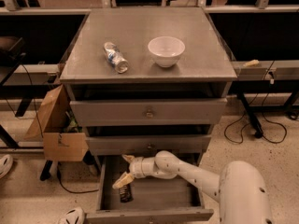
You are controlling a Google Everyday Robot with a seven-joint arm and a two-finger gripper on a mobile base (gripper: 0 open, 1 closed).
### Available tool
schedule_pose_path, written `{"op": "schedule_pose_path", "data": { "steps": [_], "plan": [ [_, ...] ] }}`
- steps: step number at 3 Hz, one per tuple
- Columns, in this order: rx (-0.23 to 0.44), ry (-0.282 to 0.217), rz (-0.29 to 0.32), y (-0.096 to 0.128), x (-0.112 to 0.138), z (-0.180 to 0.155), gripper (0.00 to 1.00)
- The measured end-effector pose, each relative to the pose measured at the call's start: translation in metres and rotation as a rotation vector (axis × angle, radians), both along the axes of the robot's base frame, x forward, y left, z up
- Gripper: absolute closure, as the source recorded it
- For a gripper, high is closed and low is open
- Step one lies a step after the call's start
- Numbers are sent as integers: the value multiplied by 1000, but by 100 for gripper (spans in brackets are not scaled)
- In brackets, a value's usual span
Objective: Pick rxbar chocolate from bottom drawer and place on counter
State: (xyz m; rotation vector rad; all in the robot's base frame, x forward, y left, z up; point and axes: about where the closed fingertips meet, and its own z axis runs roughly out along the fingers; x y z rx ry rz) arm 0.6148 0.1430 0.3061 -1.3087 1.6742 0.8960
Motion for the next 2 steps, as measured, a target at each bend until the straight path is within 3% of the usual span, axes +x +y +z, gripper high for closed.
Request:
{"op": "schedule_pose_path", "data": {
  "steps": [2],
  "plan": [
    [-128,135,-57,-20,5,-45,0]
  ]
}}
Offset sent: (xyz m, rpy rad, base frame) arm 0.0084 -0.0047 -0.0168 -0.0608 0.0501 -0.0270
